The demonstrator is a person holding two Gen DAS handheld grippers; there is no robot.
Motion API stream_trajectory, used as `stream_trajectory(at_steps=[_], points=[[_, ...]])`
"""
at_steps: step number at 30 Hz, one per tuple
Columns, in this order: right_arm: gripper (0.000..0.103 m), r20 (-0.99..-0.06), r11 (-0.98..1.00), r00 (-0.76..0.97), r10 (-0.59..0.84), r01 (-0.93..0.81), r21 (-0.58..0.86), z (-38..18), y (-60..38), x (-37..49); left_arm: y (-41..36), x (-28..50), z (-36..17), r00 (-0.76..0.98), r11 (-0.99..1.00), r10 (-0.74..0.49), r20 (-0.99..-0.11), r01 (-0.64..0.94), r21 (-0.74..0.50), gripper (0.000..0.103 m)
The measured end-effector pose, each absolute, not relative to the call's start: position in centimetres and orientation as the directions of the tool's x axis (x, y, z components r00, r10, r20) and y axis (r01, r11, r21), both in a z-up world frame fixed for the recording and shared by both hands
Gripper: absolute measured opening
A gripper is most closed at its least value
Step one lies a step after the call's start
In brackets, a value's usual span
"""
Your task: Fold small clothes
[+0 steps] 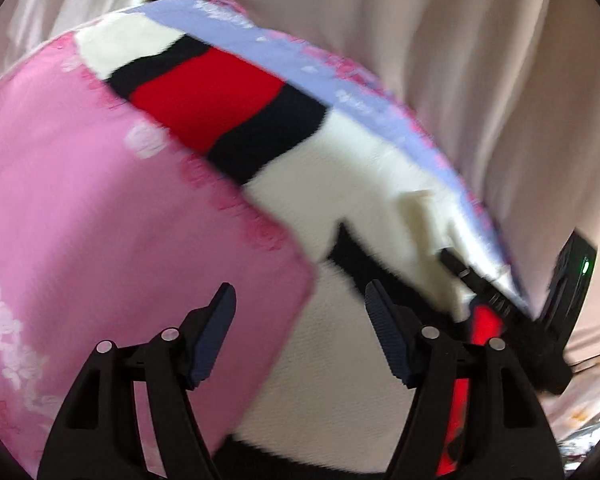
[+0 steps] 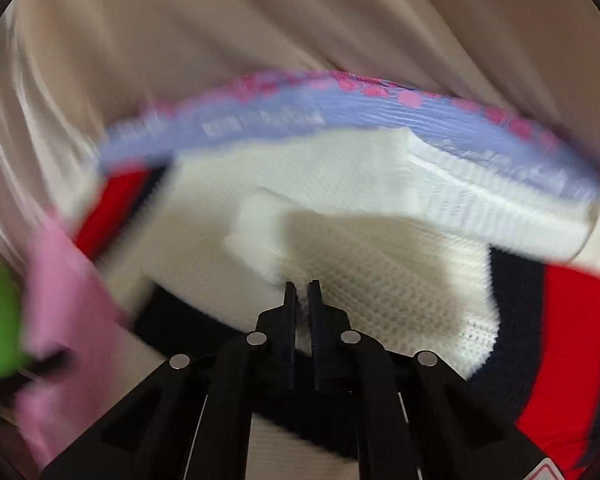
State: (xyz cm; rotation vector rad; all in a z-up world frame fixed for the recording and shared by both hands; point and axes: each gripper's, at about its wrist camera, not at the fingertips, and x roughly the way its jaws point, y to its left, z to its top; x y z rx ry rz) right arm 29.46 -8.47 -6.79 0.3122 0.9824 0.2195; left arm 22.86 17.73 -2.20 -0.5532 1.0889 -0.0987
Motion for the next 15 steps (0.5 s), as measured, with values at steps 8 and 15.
stream_trajectory(at_steps=[8,15], points=[[0.011,-0.758,0.911,0.531,0.379,-0.067,0.408,-6.5,-11.5,25.7,10.6,29.3,-5.1,0.367,0.825,-0.433,-0.823,-0.206,-0.526,0.073],[0.019,-0.809,0.827,0.587,-0.008,0.459,0.324,-6.1,-31.6,20.1,5.8,31.4,-6.3,0.369,0.932,-0.256,-0.893,-0.15,-0.329,0.021]])
